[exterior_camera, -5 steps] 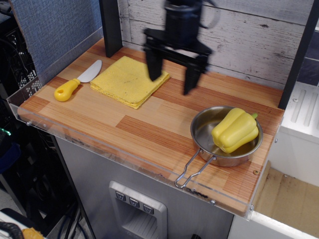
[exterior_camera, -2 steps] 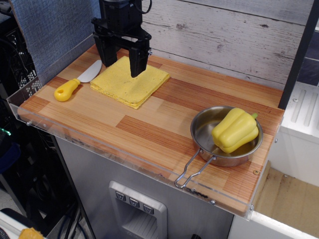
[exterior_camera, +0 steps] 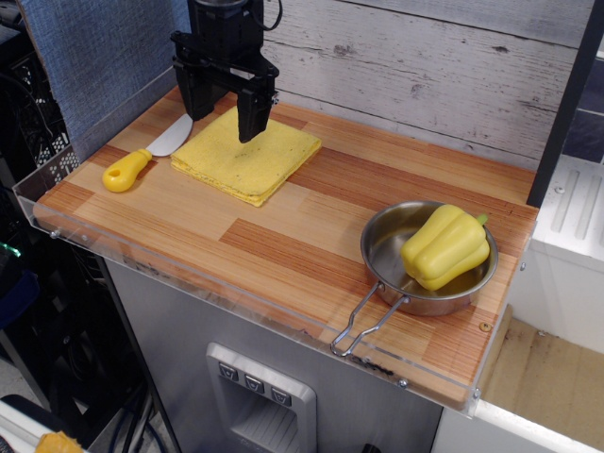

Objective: Move the yellow cloth from right side to left side

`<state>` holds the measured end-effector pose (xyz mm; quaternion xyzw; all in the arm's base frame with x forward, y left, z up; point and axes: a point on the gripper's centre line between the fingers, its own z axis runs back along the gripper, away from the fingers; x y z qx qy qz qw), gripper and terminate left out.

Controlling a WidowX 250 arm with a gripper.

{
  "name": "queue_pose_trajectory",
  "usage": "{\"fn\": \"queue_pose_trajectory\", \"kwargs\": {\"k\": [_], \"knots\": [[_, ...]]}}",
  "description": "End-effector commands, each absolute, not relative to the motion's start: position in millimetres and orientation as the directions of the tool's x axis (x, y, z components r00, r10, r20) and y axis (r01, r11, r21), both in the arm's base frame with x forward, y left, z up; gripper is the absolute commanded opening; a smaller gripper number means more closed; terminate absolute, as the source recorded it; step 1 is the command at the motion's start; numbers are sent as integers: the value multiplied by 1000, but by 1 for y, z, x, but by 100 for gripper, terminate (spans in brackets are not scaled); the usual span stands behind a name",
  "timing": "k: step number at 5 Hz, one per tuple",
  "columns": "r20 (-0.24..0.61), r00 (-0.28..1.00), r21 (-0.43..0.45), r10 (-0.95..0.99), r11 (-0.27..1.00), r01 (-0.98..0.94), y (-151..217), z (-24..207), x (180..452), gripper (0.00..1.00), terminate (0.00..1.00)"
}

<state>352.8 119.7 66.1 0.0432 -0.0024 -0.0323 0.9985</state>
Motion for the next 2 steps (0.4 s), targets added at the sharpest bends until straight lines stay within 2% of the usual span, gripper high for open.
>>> {"fn": "queue_pose_trajectory", "kwargs": {"k": [1, 2], "knots": [[35, 999, 112, -23, 993, 19, 137, 70, 367, 100, 0], [22, 1000, 114, -18, 993, 16, 139, 61, 370, 100, 0]]}}
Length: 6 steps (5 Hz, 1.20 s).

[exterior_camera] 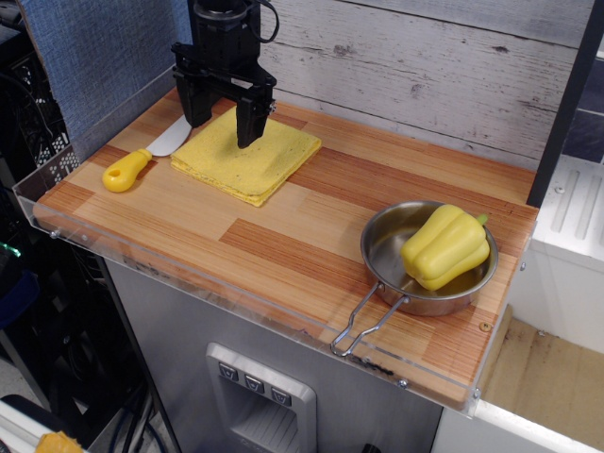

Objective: Move the yellow cloth from right side to left side

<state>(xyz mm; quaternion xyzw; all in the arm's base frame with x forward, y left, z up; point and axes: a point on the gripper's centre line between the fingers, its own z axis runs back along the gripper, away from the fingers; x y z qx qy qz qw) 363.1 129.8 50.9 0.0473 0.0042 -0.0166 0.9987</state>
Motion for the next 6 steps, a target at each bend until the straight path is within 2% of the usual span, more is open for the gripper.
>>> {"fn": "queue_pose_trajectory", "kwargs": {"k": [1, 4, 6], "knots": [[20, 1000, 112, -12, 994, 10, 140, 56, 375, 100, 0], [-15, 1000, 109, 5, 994, -3, 145, 33, 393, 100, 0], [-76, 997, 93, 21, 996, -14, 151, 8, 375, 100, 0]]}}
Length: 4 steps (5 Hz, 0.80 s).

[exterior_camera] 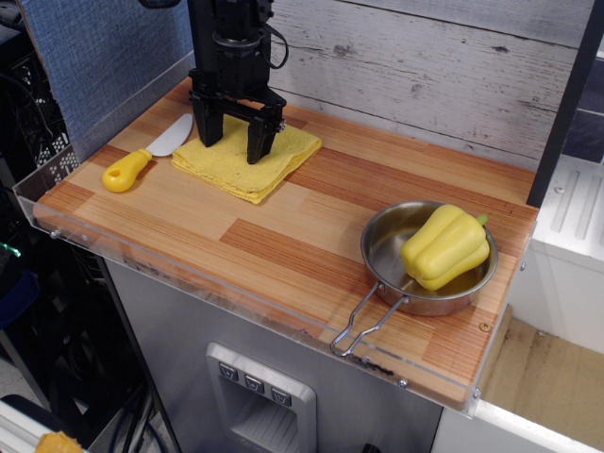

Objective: Move the yellow cloth from right side to left side

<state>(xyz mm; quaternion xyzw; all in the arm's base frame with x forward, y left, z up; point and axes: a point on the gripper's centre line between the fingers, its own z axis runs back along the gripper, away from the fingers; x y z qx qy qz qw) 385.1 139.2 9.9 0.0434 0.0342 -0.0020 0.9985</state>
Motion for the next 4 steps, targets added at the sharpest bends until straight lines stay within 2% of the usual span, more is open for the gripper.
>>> {"fn": "queue_pose_trajectory", "kwargs": {"k": [1, 2, 4], "knots": [[-88, 996, 86, 25, 996, -17, 151, 4, 369, 100, 0], [-95, 995, 69, 15, 998, -8, 146, 1, 367, 100, 0], [-124, 992, 94, 1, 996, 11, 133, -7, 364, 100, 0]]}}
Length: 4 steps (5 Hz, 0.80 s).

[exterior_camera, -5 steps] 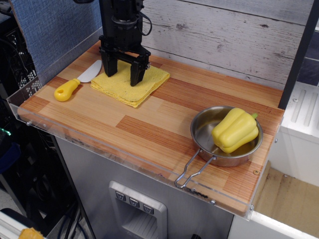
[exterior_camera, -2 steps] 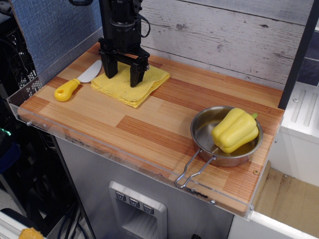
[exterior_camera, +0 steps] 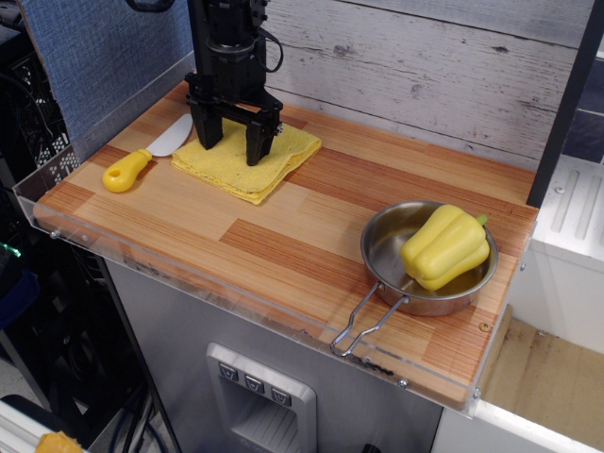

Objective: Move the yellow cloth from right side to left side

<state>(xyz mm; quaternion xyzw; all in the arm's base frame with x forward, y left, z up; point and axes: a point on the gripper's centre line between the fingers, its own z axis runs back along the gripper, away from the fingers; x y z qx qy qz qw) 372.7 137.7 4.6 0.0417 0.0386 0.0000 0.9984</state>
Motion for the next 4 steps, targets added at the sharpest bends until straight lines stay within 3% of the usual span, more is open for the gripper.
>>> {"fn": "queue_pose_trajectory", "kwargs": {"k": [1, 2, 4], "knots": [[-139, 990, 93, 10, 996, 3, 129, -11, 364, 100, 0], [-128, 992, 51, -9, 999, 15, 113, -6, 366, 100, 0], [-104, 993, -146, -53, 989, 37, 68, -1, 365, 100, 0]]}}
